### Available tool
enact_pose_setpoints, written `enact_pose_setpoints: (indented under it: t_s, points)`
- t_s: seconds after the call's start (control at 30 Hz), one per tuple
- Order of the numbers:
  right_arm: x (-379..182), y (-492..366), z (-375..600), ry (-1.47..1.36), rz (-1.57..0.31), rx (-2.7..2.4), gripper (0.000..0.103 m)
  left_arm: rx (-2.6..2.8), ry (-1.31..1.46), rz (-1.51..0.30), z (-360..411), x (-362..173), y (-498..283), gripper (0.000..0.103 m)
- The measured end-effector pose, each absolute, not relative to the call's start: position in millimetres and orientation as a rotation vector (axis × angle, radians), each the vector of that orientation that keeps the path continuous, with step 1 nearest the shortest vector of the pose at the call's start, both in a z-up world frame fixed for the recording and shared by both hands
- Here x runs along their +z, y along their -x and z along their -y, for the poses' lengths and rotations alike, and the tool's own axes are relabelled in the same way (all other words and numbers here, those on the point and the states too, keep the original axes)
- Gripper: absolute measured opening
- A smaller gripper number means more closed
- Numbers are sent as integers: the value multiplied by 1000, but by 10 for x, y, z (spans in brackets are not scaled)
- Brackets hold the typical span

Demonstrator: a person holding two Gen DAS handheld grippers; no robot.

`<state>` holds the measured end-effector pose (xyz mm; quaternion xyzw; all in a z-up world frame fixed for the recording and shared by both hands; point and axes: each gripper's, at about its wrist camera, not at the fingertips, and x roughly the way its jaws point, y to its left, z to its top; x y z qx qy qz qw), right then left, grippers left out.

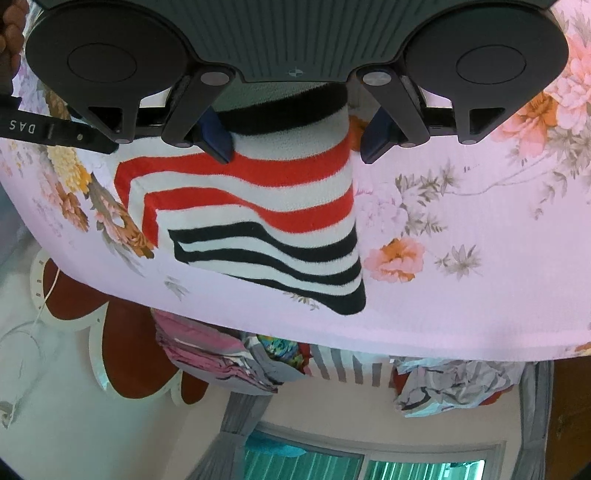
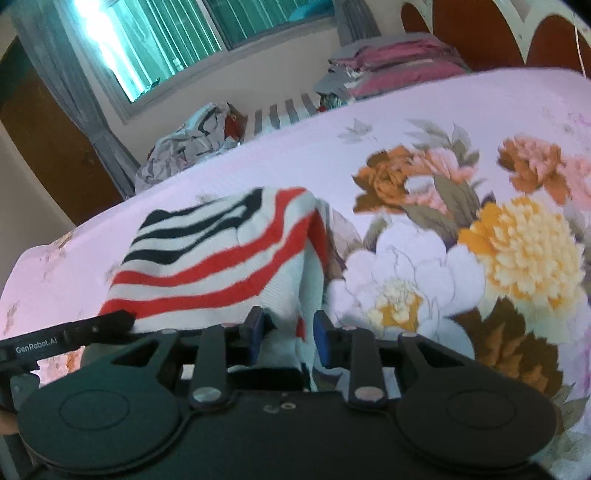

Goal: Fold small clothes

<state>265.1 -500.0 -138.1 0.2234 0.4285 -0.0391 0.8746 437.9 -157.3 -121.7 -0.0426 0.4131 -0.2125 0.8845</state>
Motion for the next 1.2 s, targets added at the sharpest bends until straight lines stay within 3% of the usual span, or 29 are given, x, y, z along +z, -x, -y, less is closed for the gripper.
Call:
enact_pose_setpoints:
  t_s: [0.17,0.3,0.33,0.4,0.47,0.93,1.2]
  points:
    - [-1318,-2615,5048,-494,-896,-64,33,-438,109,-890,1565,-1173,-4394,76]
    - [-1255,-2601,5123,-522,-888,-54,48,-434,132,-935,1563,-1136,-4415,86]
    - [-1244,-2606,5130,-520,-894,-47,48,-438,125,-942,1577,-1125,-4405,86]
    - [-1220,-2598,5137,-520,-902,-31,59,-459,112,-949,1595,-1102,-4372,87]
    - [-1205,-2564,5132,-515,-913,-17,63,-469,109,-960,1601,-1092,-4327,88]
    - [-1383,-2279,5128,-533,-969,22,60,-459,159,-975,1515,-1234,-4159,91]
    - [-1326,-2549,5262,-586,-917,32,69,-463,201,-1003,1575,-1243,-4295,92]
